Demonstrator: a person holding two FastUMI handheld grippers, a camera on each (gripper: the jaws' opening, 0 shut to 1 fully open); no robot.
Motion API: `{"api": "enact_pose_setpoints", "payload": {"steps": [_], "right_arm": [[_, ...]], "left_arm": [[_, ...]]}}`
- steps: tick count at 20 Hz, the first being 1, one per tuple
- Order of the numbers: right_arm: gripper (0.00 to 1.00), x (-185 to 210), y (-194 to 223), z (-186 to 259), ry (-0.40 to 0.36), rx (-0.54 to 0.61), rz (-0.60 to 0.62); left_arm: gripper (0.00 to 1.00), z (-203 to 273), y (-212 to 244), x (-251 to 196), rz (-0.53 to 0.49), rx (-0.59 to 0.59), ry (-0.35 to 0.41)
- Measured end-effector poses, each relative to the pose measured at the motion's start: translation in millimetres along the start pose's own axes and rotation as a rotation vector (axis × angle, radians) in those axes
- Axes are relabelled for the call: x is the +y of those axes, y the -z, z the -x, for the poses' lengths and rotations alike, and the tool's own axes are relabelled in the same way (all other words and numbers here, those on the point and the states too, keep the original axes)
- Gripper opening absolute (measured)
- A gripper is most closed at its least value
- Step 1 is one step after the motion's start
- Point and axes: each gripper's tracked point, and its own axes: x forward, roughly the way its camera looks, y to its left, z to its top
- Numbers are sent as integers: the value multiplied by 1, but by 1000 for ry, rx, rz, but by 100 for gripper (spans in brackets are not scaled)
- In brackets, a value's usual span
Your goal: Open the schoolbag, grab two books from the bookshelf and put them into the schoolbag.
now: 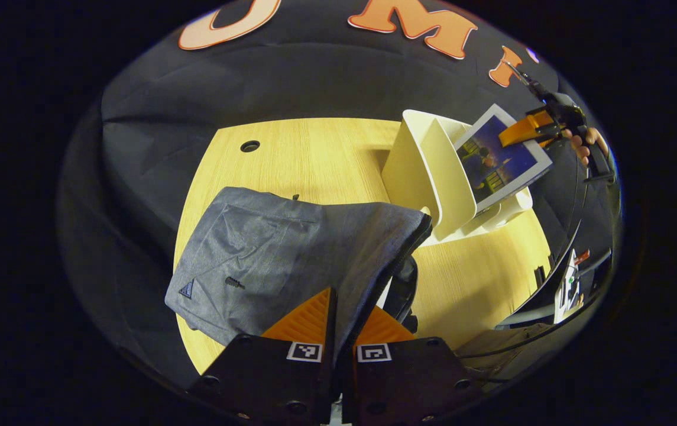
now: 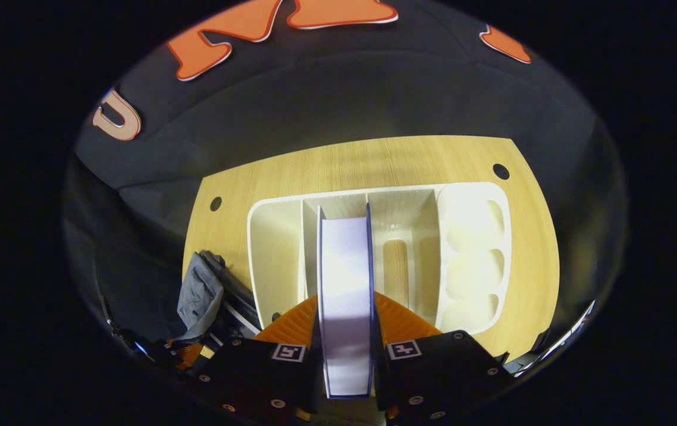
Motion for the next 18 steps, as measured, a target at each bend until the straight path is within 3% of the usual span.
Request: {"api": "enact_pose_setpoints", "payload": {"steps": [10,18], "right_arm": [[35,-5,17,86,-75,-151,-118],[35,23,60,105,-194,-167,-222]], "left_arm": [[7,-3,-3,2,-85,16,40],[7,-2,-6,4,-149,19,75]]}}
